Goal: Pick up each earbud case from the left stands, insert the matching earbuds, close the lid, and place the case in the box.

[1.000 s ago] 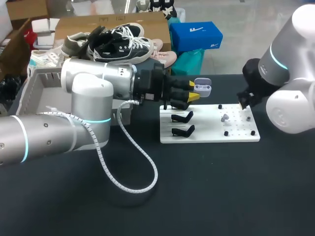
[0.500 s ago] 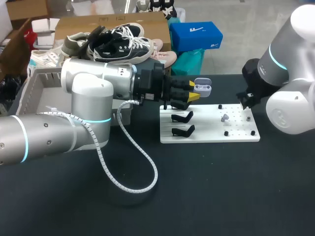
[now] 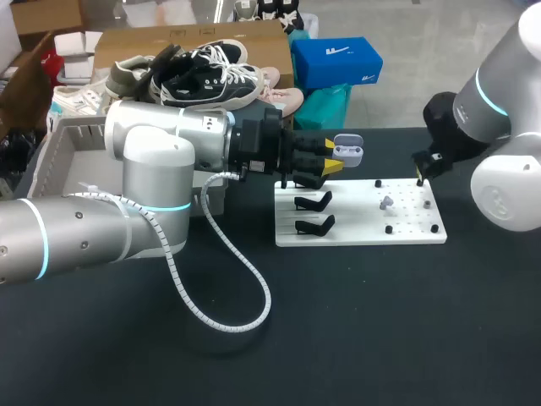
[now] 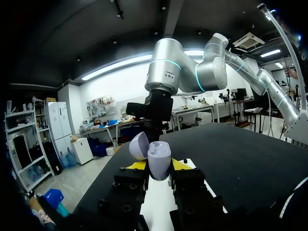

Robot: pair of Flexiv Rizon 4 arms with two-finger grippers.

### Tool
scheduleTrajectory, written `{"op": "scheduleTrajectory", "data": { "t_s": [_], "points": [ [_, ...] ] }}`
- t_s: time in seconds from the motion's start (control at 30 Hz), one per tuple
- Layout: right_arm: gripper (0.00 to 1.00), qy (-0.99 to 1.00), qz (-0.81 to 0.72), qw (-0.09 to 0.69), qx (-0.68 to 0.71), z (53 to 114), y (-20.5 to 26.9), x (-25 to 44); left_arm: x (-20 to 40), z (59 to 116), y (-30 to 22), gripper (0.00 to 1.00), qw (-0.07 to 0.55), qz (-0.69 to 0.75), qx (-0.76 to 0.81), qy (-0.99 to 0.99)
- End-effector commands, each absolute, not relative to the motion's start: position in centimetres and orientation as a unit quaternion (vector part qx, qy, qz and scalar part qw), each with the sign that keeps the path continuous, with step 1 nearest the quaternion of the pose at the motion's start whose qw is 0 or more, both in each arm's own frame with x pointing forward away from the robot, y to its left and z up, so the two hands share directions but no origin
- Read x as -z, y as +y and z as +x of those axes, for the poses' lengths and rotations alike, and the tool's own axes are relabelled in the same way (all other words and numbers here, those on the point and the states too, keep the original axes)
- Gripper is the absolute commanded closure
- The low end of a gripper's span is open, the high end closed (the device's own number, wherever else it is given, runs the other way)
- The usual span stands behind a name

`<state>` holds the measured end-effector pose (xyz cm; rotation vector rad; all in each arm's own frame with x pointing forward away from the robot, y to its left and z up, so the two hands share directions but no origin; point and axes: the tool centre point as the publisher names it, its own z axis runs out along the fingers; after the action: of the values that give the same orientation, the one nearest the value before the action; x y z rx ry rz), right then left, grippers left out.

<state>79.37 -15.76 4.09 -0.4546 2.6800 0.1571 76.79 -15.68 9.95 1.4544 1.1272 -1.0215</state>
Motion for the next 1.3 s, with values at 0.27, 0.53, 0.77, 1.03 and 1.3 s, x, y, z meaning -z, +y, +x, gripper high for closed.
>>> {"op": "scheduleTrajectory", "data": {
  "t_s": [0.27, 0.53, 0.77, 1.03, 1.3],
  "points": [
    [1.0, 0.952, -0.185, 0.237, -0.056, 73.0, -14.3, -8.6, -9.9, 76.8, -15.7, 1.0, 0.496, 0.6, 0.422, 0.464],
    [1.0, 0.949, -0.197, 0.238, -0.058, 71.9, -13.5, -9.3, -9.9, 76.8, -15.7, 1.0, 0.496, 0.6, 0.422, 0.464],
    [1.0, 0.949, -0.197, 0.238, -0.058, 71.9, -13.5, -9.3, -9.9, 76.8, -15.7, 1.0, 0.496, 0.6, 0.422, 0.464],
    [1.0, 0.949, -0.197, 0.238, -0.058, 71.9, -13.5, -9.3, -9.9, 76.8, -15.7, 1.0, 0.496, 0.6, 0.422, 0.464],
    [1.0, 0.973, -0.03, 0.223, -0.047, 71.2, -14.2, -10.8, -9.9, 76.8, -15.7, 1.0, 0.496, 0.6, 0.422, 0.464]
  ]
}}
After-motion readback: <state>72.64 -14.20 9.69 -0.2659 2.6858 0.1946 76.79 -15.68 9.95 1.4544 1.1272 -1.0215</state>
